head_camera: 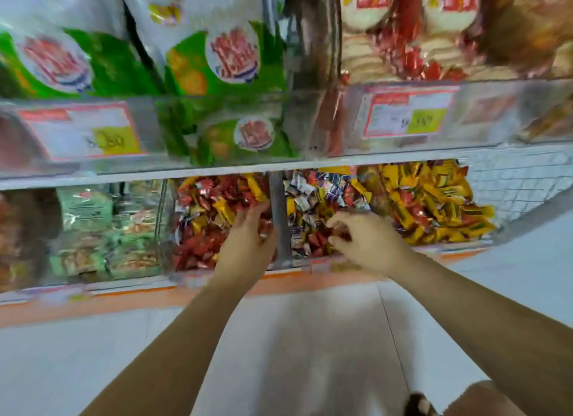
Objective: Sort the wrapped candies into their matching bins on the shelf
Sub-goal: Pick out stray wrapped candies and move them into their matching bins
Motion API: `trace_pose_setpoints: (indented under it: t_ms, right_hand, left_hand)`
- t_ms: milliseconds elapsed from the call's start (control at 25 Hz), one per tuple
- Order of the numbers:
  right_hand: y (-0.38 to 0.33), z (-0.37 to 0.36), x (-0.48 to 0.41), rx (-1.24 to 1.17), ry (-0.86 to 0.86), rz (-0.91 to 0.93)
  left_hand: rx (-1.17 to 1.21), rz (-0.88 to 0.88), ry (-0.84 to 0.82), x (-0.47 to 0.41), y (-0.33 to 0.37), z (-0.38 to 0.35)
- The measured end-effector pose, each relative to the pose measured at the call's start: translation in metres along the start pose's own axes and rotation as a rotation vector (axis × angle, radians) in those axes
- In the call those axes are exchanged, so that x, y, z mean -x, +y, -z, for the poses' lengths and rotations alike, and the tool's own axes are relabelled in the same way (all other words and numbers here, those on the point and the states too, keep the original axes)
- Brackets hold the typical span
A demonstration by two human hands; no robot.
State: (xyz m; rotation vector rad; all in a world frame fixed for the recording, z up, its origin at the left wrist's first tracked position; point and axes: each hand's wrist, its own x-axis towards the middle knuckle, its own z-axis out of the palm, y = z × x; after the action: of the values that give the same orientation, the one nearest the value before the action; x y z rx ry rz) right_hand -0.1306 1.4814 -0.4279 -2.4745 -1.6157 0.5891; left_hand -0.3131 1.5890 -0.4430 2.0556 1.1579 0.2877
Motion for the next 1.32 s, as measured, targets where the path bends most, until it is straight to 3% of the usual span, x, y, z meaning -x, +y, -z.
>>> trace_pose_setpoints:
  t_ms: [120,240,320,440,880,1120,1320]
  right_hand:
    - [0.039,-0.029,-0.026,0.230,0.302,0.015]
    - [0.064,-0.051,-0.039,0.253,0.545,0.027]
    - [0.073,-0.062,-0.043,0.266,0.664,0.061]
    - [0.073,-0.065,-0.042,0.205,0.759,0.082]
    - [0.088,-0.056,-0.020,0.195,0.535,0.222]
    - [0.096,-0.060,-0.011,0.293,0.417,0.281]
    - [0.092,-0.059,-0.011,0.283,0.432,0.272]
  left_hand:
    - [-0.031,-0.086,0.101,-0.024,-0.012,-0.043]
    - [-0.046,-0.171,0.310,-0.034,-0.027,-0.065]
    - [-0.018,-0.231,0.423,-0.036,-0.031,-0.076]
    - [0.082,-0.280,0.444,-0.036,-0.026,-0.083]
    - [0.035,-0.312,0.390,-0.025,-0.012,-0.088]
    - [0.150,-0.248,0.242,-0.021,-0.018,-0.081]
    - [0.129,-0.223,0.216,-0.026,-0.019,-0.081]
